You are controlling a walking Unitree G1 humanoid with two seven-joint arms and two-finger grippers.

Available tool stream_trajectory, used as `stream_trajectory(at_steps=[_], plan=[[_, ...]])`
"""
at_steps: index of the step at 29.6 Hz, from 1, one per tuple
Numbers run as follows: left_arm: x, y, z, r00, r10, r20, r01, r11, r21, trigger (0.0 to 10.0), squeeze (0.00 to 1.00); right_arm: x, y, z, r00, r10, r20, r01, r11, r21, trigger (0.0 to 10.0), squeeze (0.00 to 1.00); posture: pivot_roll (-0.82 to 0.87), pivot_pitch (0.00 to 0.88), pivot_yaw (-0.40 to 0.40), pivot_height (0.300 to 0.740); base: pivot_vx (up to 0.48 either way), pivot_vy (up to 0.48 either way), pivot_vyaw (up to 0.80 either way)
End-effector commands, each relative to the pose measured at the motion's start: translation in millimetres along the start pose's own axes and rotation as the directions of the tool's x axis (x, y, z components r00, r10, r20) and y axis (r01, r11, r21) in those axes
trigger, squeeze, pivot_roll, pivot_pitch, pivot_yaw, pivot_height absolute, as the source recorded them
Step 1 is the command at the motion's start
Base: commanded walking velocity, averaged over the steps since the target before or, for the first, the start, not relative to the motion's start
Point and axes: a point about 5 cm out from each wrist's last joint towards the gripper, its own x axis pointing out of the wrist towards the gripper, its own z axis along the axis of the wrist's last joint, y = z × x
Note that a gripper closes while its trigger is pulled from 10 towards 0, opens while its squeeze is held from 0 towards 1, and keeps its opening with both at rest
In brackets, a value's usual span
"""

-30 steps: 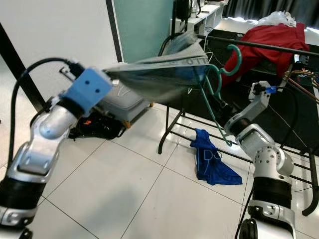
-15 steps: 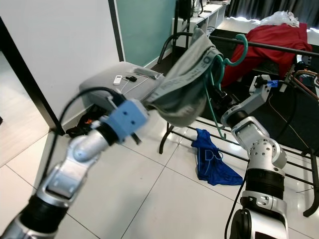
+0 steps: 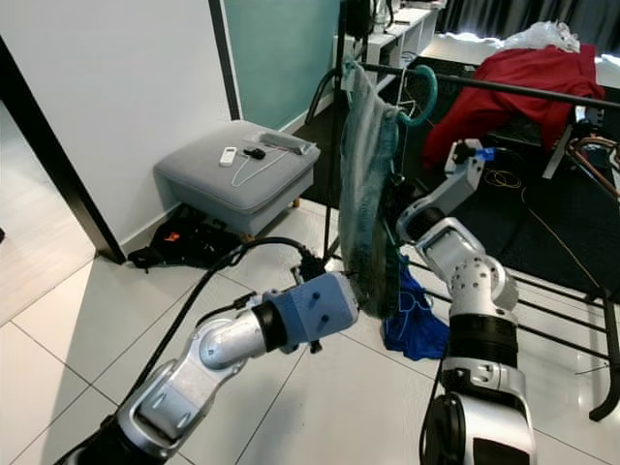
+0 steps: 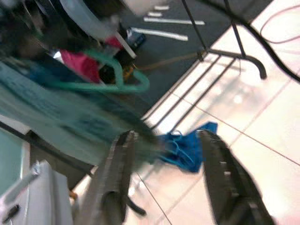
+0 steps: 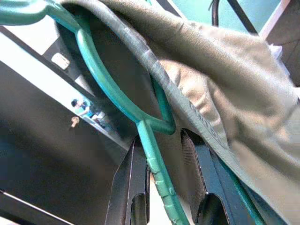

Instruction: Hang hanger

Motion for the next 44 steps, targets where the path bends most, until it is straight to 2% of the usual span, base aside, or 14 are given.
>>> stream_trajectory(at_steps=[1,4,10,11,12,16,17,18,25,27,30,32,39,44], plan=[[-2.8,-5.8,-2,0.999,-0.046,-0.018,0.046,0.999,-0.016,10.0,1.0,3.0,2.4,0,1.0,0.01,-0.016,-0.01,1.0,-0.016,10.0,0.0,-0.07,0.046,-0.029,0.74,0.0,0.0,0.0],[-25.7,-5.0,-19,0.972,-0.197,-0.125,0.191,0.98,-0.061,10.0,1.0,-0.7,-0.9,3,0.994,0.042,-0.103,-0.054,0.992,-0.115,10.0,0.0,-0.07,0.047,-0.031,0.74,0.0,0.0,0.0],[-48.7,13.1,-23,0.959,-0.238,-0.155,0.228,0.97,-0.082,10.0,1.0,-13.3,-1.5,9,0.968,0.136,-0.209,-0.177,0.965,-0.194,10.0,0.0,-0.08,0.05,-0.033,0.74,0.0,0.0,0.0],[-58.9,31.5,-21,0.968,-0.2,-0.152,0.192,0.979,-0.071,10.0,1.0,-23.9,-1.7,10,0.937,0.195,-0.29,-0.267,0.936,-0.231,10.0,0.0,-0.08,0.05,-0.033,0.74,0.0,0.0,0.0],[-58.9,31.5,-21,0.968,-0.2,-0.152,0.192,0.979,-0.071,10.0,1.0,-23.9,-1.7,10,0.937,0.195,-0.29,-0.267,0.936,-0.231,10.0,0.0,-0.08,0.05,-0.033,0.74,0.0,0.0,0.0],[-94.2,117.5,6,0.995,0.051,-0.087,-0.046,0.997,0.064,10.0,1.0,-65.9,-13.7,16,0.799,0.266,-0.539,-0.491,0.806,-0.33,10.0,0.0,-0.07,0.05,-0.035,0.74,0.0,0.0,0.0],[-94.2,117.5,6,0.995,0.051,-0.087,-0.046,0.997,0.064,10.0,1.0,-65.9,-13.7,16,0.799,0.266,-0.539,-0.491,0.806,-0.33,10.0,0.0,-0.07,0.05,-0.035,0.74,0.0,0.0,0.0],[-99.6,130.5,13,0.994,0.089,-0.065,-0.085,0.994,0.068,10.0,0.0,-71.7,-14.1,19,0.776,0.277,-0.567,-0.524,0.784,-0.334,10.0,0.0,-0.08,0.05,-0.033,0.74,0.0,0.0,0.0],[-122.4,160.6,45,0.997,0.079,0.021,-0.08,0.996,0.049,10.0,0.0,-82.7,-8.7,28,0.703,0.352,-0.618,-0.622,0.726,-0.294,10.0,0.0,-0.07,0.043,-0.029,0.74,0.0,0.0,0.0],[-123.2,159.8,47,0.998,0.059,0.024,-0.06,0.997,0.043,10.0,0.0,-82.9,-7.4,28,0.697,0.362,-0.619,-0.63,0.721,-0.288,10.0,0.0,-0.07,0.043,-0.029,0.74,0.0,0.0,0.0],[-123.8,141.8,45,0.994,-0.109,-0.007,0.109,0.994,0.019,10.0,0.0,-83.1,-1.6,25,0.662,0.4,-0.634,-0.668,0.698,-0.257,10.0,0.0,-0.07,0.039,-0.028,0.74,0.0,0.0,0.0],[-117.6,134.0,44,0.987,-0.161,-0.008,0.161,0.987,0.014,10.0,0.0,-85.4,3.4,13,0.591,0.425,-0.685,-0.719,0.663,-0.209,10.0,0.0,-0.07,0.031,-0.028,0.74,0.0,0.0,0.0],[-112.4,131.7,47,0.98,-0.201,0.01,0.201,0.979,0.024,10.0,0.0,-88.1,8.5,-2,0.487,0.45,-0.748,-0.782,0.606,-0.144,10.0,0.0,-0.07,0.025,-0.03,0.74,0.0,0.0,0.0],[-112.2,135.7,54,0.98,-0.198,0.034,0.197,0.98,0.031,10.0,0.0,-88.7,8.7,-5,0.458,0.454,-0.764,-0.794,0.595,-0.123,10.0,0.0,-0.07,0.023,-0.03,0.74,0.0,0.0,0.0]])
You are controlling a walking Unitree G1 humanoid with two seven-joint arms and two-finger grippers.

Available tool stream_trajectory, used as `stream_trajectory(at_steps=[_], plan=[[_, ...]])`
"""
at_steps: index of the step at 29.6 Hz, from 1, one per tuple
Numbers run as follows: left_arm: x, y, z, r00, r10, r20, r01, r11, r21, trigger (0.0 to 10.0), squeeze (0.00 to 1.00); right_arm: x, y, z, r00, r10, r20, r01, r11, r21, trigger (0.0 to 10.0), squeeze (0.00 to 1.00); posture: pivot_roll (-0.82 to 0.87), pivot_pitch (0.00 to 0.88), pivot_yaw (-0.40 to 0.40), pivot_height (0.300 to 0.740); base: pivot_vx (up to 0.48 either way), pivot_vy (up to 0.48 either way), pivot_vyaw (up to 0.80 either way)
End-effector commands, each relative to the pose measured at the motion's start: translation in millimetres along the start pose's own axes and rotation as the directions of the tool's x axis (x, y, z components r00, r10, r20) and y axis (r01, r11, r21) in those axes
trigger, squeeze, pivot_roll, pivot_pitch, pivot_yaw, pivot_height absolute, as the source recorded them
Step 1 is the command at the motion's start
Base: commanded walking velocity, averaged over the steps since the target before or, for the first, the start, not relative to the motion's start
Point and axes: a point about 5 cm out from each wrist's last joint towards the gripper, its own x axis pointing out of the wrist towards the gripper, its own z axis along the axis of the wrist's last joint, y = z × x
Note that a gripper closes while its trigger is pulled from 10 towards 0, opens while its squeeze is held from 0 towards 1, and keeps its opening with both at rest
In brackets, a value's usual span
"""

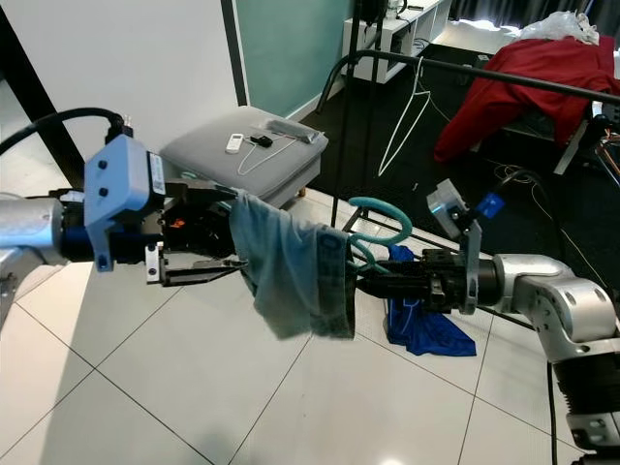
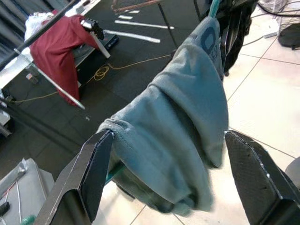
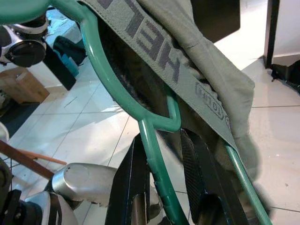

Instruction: Hang hanger

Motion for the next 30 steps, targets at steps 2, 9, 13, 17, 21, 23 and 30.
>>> stream_trajectory(at_steps=[2,9,13,17,21,23,30], plan=[[-1.9,1.7,11,1.0,-0.022,0.016,0.021,0.999,0.027,10.0,0.0,6.5,5.5,0,0.998,0.059,-0.034,-0.06,0.998,-0.03,10.0,0.0,-0.07,0.027,-0.031,0.74,0.0,0.0,0.0],[-19.4,-1.1,8,0.992,-0.081,-0.096,0.086,0.995,0.05,10.0,0.0,5.6,2.6,0,0.999,0.043,-0.032,-0.044,0.999,-0.021,10.0,0.0,-0.07,0.035,-0.03,0.74,0.0,0.0,0.0],[-39.7,4.1,-6,0.963,-0.065,-0.262,0.085,0.994,0.064,10.0,0.0,2.2,1.3,1,0.999,0.031,-0.029,-0.031,0.999,-0.019,10.0,0.0,-0.06,0.038,-0.032,0.74,0.0,0.0,0.0],[-40.9,4.8,-8,0.961,-0.065,-0.267,0.081,0.995,0.051,10.0,0.0,2.9,2.0,0,0.999,0.041,-0.036,-0.042,0.999,-0.018,10.0,0.0,-0.06,0.039,-0.031,0.74,0.0,0.0,0.0],[-29.5,-3.3,-7,0.968,-0.108,-0.226,0.116,0.993,0.024,10.0,0.0,7.0,3.2,-1,0.998,0.057,-0.041,-0.058,0.998,-0.019,10.0,0.0,-0.07,0.041,-0.031,0.74,0.0,0.0,0.0],[-26.9,-4.2,-6,0.97,-0.111,-0.215,0.118,0.993,0.021,10.0,0.0,7.8,3.3,0,0.997,0.059,-0.041,-0.06,0.998,-0.02,10.0,0.0,-0.07,0.041,-0.03,0.74,0.0,0.0,0.0],[-18.7,-3.5,-3,0.977,-0.131,-0.167,0.136,0.991,0.017,10.0,0.0,10.5,4.3,-2,0.997,0.066,-0.047,-0.067,0.998,-0.02,10.0,0.0,-0.07,0.041,-0.03,0.74,0.0,0.0,0.0]])
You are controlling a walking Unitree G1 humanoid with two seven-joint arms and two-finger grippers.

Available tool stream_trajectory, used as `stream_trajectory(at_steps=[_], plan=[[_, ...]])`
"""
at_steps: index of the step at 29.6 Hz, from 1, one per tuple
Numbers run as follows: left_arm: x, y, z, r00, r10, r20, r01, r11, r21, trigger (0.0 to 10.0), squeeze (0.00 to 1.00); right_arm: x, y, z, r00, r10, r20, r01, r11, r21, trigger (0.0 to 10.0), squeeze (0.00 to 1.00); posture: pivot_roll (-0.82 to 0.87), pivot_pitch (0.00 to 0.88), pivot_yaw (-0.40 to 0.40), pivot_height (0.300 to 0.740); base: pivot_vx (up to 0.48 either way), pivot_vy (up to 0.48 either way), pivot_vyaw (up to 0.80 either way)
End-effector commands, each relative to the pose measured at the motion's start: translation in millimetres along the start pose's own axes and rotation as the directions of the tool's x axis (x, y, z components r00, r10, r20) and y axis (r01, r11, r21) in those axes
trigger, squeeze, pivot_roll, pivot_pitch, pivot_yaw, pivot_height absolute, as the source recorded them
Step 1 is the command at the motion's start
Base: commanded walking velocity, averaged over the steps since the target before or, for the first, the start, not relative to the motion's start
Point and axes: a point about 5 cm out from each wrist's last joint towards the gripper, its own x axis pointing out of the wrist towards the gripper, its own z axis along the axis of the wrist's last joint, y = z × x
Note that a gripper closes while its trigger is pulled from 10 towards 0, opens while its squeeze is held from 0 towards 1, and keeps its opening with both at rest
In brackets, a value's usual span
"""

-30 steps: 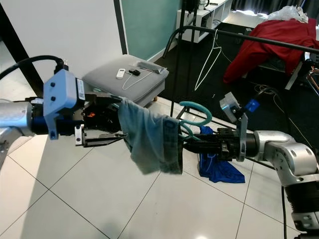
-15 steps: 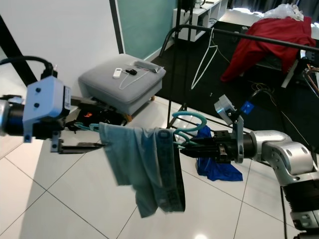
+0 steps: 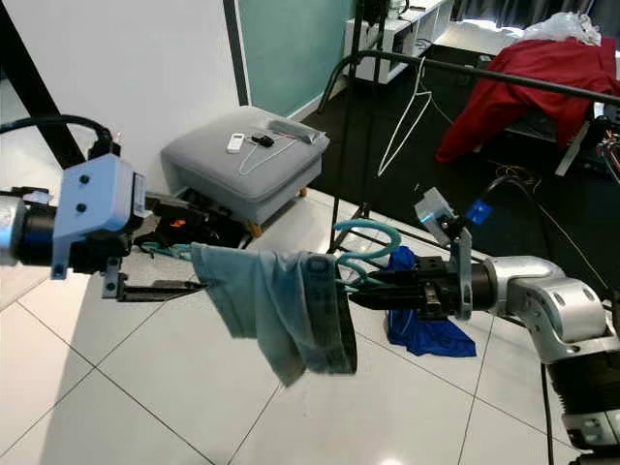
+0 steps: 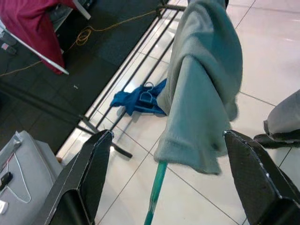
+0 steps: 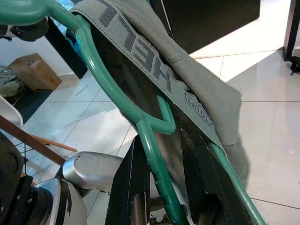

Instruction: Hang hanger

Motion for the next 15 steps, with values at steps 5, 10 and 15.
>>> stream_trajectory(at_steps=[5,10,15], plan=[[9.1,-3.7,2,0.998,-0.054,0.038,0.054,0.998,-0.024,9.4,0.0,5.9,3.0,1,1.0,0.019,-0.01,-0.019,1.0,-0.025,10.0,0.0,-0.07,0.041,-0.027,0.74,0.0,0.0,0.0],[13.2,-7.9,0,0.996,-0.078,0.035,0.079,0.996,-0.051,0.0,0.0,7.1,3.9,1,1.0,0.021,-0.01,-0.021,0.999,-0.027,10.0,0.0,-0.08,0.041,-0.027,0.74,0.0,0.0,0.0],[15.2,-11.1,-4,0.996,-0.089,0.021,0.09,0.994,-0.063,0.0,0.0,7.4,4.4,2,1.0,0.023,-0.009,-0.023,0.999,-0.03,10.0,0.0,-0.08,0.042,-0.027,0.74,0.0,0.0,0.0]])
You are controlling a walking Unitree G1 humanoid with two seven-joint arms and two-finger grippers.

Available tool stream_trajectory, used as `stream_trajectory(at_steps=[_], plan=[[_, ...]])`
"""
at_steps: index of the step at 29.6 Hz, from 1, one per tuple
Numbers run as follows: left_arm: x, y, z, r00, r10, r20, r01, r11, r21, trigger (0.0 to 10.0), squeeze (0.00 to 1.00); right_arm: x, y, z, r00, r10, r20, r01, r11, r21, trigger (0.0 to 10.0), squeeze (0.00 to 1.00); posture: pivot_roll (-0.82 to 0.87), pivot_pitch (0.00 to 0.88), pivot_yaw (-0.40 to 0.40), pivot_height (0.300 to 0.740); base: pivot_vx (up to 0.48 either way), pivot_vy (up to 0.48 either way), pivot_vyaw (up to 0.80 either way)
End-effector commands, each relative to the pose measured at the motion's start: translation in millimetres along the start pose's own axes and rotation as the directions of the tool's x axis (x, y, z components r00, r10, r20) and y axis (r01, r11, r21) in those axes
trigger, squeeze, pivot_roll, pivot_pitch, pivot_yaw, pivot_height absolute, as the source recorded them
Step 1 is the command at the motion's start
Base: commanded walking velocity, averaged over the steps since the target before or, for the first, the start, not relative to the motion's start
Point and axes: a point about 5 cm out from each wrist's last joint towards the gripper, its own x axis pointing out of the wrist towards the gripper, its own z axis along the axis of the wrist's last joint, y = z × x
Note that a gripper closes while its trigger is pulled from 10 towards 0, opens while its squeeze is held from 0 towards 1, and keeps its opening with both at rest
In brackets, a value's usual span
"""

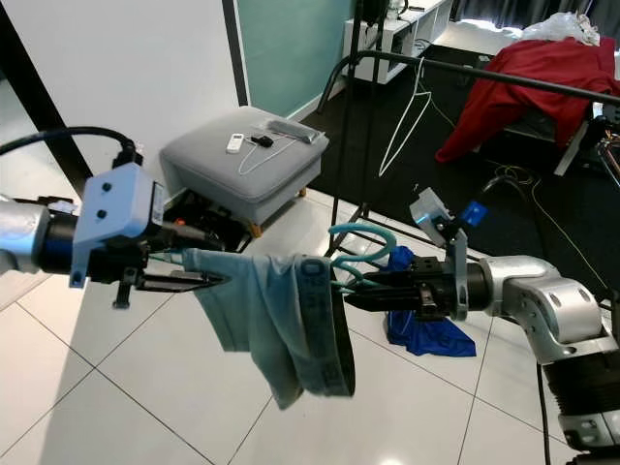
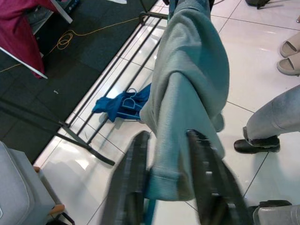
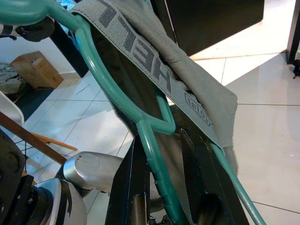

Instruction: Hang hanger

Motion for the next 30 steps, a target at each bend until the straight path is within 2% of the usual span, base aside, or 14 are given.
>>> stream_trajectory(at_steps=[1,12,17,18,23,26,30], plan=[[4.1,-3.9,-2,1.0,-0.027,-0.002,0.027,1.0,-0.012,0.0,0.0,2.8,2.0,0,1.0,0.007,-0.008,-0.007,1.0,-0.012,10.0,0.0,-0.08,0.042,-0.027,0.74,0.0,0.0,0.0],[3.2,-2.0,-5,1.0,-0.015,-0.027,0.015,1.0,-0.008,0.0,0.0,4.8,1.5,2,1.0,0.008,0.0,-0.008,1.0,-0.017,10.0,0.0,-0.07,0.041,-0.028,0.74,0.0,0.0,0.0],[3.3,-1.0,-4,1.0,-0.004,-0.019,0.004,1.0,-0.007,0.0,0.0,7.0,-9.6,8,0.995,-0.081,0.059,0.082,0.996,-0.022,10.0,0.0,-0.07,0.041,-0.029,0.74,0.0,0.0,0.0],[3.2,-0.7,-4,1.0,-0.001,-0.017,0.001,1.0,-0.008,0.0,0.0,6.3,-12.3,11,0.991,-0.099,0.086,0.101,0.995,-0.012,10.0,1.0,-0.07,0.041,-0.029,0.74,0.0,0.0,0.0],[0.7,3.4,-3,0.999,0.035,-0.012,-0.035,0.999,-0.002,0.0,0.0,0.0,-13.9,15,0.983,-0.12,0.141,0.123,0.992,-0.01,10.0,1.0,-0.07,0.037,-0.033,0.74,0.0,0.0,0.0],[-4.8,10.7,-9,0.994,0.093,-0.048,-0.093,0.996,0.013,0.0,0.0,-15.6,-19.8,18,0.955,-0.196,0.222,0.2,0.98,0.008,10.0,1.0,-0.07,0.033,-0.034,0.74,0.0,0.0,0.0],[-9.4,20.2,-11,0.984,0.167,-0.062,-0.166,0.986,0.03,0.0,0.0,-27.9,-22.7,17,0.933,-0.252,0.257,0.253,0.967,0.03,10.0,1.0,-0.07,0.031,-0.036,0.74,0.0,0.0,0.0]])
